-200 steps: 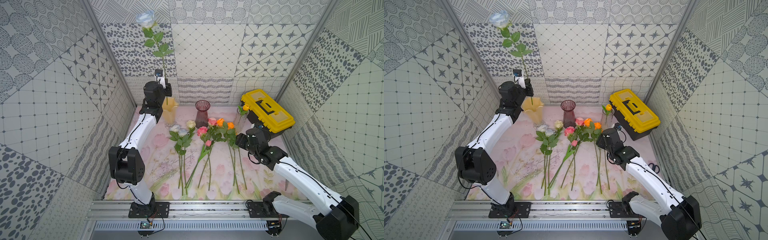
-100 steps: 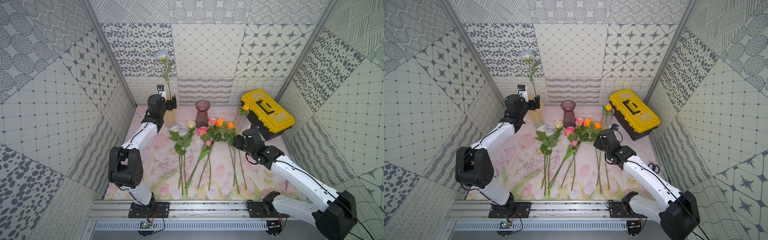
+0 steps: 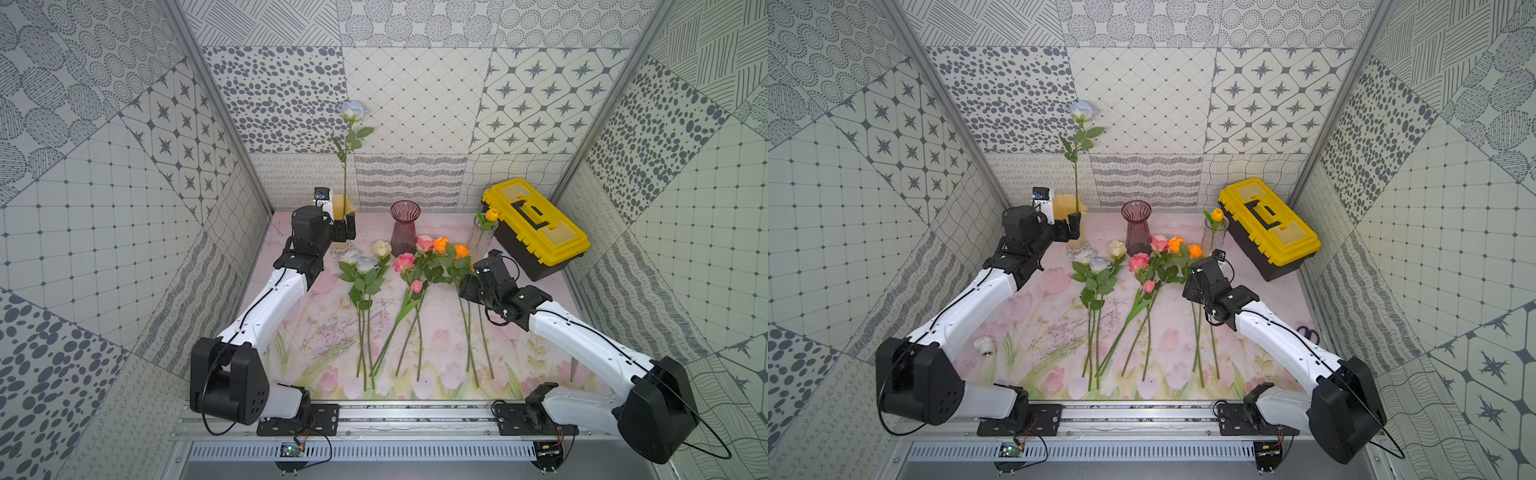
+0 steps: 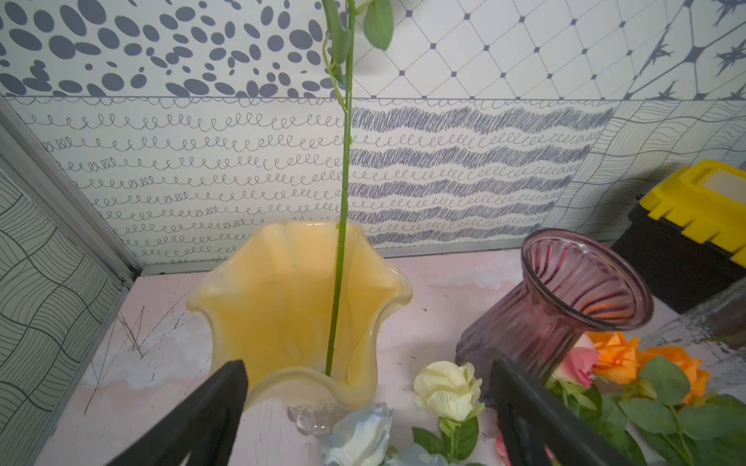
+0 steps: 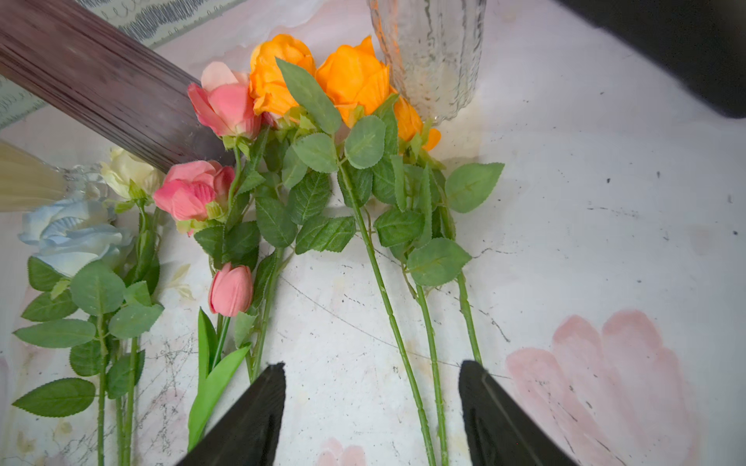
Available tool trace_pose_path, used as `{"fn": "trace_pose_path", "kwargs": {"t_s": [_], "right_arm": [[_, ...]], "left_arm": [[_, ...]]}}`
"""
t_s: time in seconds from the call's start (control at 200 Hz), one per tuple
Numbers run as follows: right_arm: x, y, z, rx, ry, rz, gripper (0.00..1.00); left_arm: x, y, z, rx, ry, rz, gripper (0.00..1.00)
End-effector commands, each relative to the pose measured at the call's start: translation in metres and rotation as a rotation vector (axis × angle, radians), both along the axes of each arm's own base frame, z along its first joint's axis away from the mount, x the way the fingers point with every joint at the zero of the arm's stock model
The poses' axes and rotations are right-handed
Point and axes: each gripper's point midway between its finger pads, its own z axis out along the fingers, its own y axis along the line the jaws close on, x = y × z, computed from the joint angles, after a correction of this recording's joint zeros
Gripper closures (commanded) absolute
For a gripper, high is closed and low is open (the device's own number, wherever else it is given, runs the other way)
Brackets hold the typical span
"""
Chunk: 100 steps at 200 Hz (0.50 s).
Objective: Arrange the flowers in different vases according to their variety
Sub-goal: Insert the flower into the vase.
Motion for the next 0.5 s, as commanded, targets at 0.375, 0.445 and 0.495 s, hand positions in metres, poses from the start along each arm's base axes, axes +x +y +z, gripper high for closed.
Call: {"fn": "trace_pose_path", "kwargs": {"t_s": [0.375, 0.445, 0.495], "right_arm": [[0.012, 0.02, -0.042, -0.081, 0.184, 0.197, 0.28], [0.012, 0.023, -0.051, -0.089, 0.21, 0.212, 0.29], [0.012, 0.023, -0.057, -0.103, 0.229, 0.221, 0.3]], "left_arm": [[-0.11, -0.028, -0.069, -0.131, 0.362, -0.137, 0.01], [-0.12, -0.034, -0.08, -0.169, 0.406, -0.162, 0.02], [-0.127, -0.039, -0.089, -0.195, 0.438, -0.18, 0.02]]}}
